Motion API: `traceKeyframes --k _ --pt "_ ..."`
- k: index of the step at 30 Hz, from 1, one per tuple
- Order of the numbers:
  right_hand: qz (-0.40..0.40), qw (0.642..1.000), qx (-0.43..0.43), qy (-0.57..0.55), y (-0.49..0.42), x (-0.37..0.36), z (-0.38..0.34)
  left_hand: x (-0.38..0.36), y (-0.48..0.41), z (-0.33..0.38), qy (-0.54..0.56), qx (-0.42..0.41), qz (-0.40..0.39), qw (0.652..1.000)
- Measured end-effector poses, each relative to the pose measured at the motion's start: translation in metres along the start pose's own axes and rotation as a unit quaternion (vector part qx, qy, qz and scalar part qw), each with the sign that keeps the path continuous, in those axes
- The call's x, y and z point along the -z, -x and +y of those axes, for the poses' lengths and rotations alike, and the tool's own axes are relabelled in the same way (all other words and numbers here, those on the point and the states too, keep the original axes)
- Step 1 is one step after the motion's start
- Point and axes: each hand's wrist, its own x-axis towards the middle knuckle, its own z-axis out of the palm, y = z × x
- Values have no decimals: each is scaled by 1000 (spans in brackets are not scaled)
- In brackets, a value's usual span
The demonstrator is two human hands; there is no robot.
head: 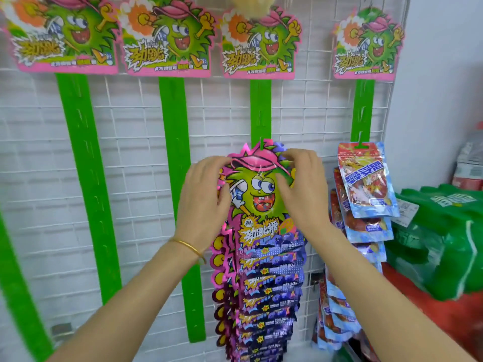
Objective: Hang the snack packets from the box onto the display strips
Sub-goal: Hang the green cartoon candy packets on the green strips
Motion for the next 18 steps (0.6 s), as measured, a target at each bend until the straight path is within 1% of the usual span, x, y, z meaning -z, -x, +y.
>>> traceKeyframes --k 2,4,6,7,10,12,14,16,18 --pt "-42 996 -26 -76 49 5 -11 7 52 -4 27 26 -12 999" --pt "-124 979 -80 -139 108 6 -18 9 112 -14 40 63 -51 996" --pt "-228 947 -151 -171 173 -1 -21 8 175 -29 44 121 -113 985" --pt "-282 925 -182 -181 203 -7 -22 7 205 -37 48 156 -146 976" --pt "-418 842 -287 -184 294 -26 -19 12 283 -64 70 251 -214 941" --pt "-493 769 -370 -169 351 -38 -15 17 320 -79 77 306 -222 923" --pt "-548 696 -445 -136 401 -46 -14 20 350 -89 76 346 -215 910" --pt "-590 640 -486 -77 436 -48 -15 21 371 -94 80 374 -208 900" --pt "-607 597 -523 -37 454 -48 -19 21 381 -96 83 399 -208 889"
